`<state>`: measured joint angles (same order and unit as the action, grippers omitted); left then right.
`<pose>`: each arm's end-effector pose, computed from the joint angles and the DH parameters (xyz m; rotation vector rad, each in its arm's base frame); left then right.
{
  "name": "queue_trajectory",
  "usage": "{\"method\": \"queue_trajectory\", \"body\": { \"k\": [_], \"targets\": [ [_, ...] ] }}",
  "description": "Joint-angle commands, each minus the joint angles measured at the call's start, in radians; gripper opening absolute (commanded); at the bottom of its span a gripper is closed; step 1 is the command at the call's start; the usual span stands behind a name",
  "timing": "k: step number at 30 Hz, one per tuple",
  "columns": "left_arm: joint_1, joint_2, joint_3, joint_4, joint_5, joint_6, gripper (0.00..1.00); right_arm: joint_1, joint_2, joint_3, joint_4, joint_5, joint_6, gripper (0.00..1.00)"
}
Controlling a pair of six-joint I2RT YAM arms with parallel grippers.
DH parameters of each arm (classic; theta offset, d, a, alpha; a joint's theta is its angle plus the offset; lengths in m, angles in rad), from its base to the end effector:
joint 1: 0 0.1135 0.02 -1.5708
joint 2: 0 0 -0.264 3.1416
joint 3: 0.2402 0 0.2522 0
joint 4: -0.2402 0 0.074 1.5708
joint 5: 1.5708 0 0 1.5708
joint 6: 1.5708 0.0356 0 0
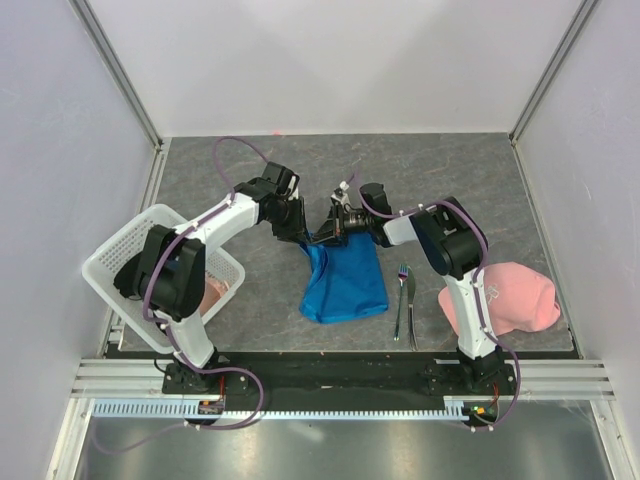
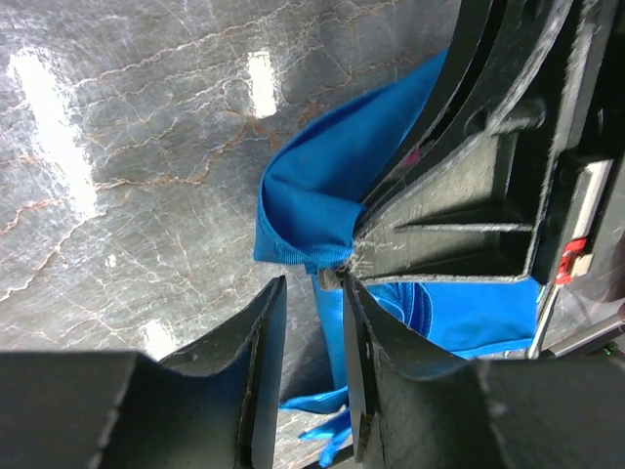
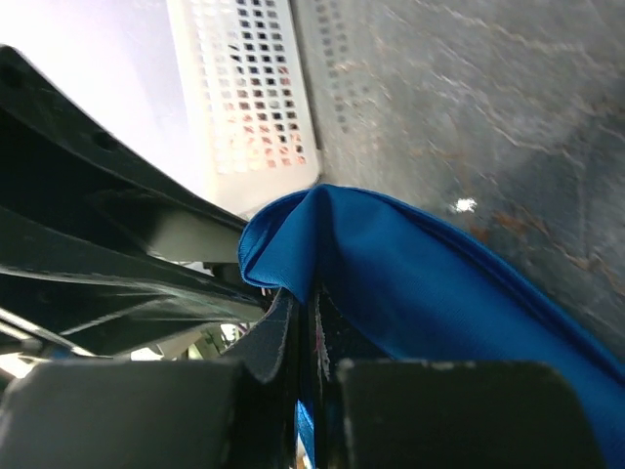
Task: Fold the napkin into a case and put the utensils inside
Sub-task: Fold the 2/3-rectangle-folded napkin at the center of the board.
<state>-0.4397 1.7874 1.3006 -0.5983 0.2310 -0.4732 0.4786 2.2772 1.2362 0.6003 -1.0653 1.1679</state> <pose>0.3332 -0.1657 0.2137 0.0330 2.7479 -0.5860 0.3846 0.2346 0.0943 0.0317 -2.4385 -1.9776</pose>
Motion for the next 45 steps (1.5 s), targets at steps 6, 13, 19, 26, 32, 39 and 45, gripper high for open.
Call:
{"method": "queue_trajectory", "body": {
  "k": [6, 13, 19, 26, 32, 39, 45],
  "targets": [
    [0.012, 0.001, 0.035, 0.049, -0.010, -0.011, 0.40, 0.012, -0.013, 0.052, -0.128, -0.022, -0.134, 0.08],
    [0.013, 0.070, 0.058, 0.042, 0.025, -0.031, 0.41, 0.017, -0.016, 0.065, -0.132, -0.019, -0.134, 0.09],
    [0.019, 0.105, 0.098, 0.025, 0.013, -0.034, 0.35, 0.023, -0.015, 0.077, -0.137, -0.015, -0.131, 0.10],
    [0.027, 0.142, 0.182, -0.102, -0.002, -0.050, 0.02, 0.029, -0.080, 0.141, -0.517, 0.111, -0.386, 0.39],
    [0.027, 0.173, 0.267, -0.242, -0.056, -0.091, 0.02, 0.052, -0.188, 0.207, -0.890, 0.356, -0.605, 0.67],
    [0.027, 0.188, 0.284, -0.317, -0.056, -0.168, 0.02, 0.153, -0.252, 0.252, -1.069, 0.606, -0.637, 0.70],
    [0.029, 0.185, 0.293, -0.345, -0.061, -0.211, 0.02, 0.261, -0.277, 0.275, -1.155, 0.896, -0.628, 0.70]
  ]
}}
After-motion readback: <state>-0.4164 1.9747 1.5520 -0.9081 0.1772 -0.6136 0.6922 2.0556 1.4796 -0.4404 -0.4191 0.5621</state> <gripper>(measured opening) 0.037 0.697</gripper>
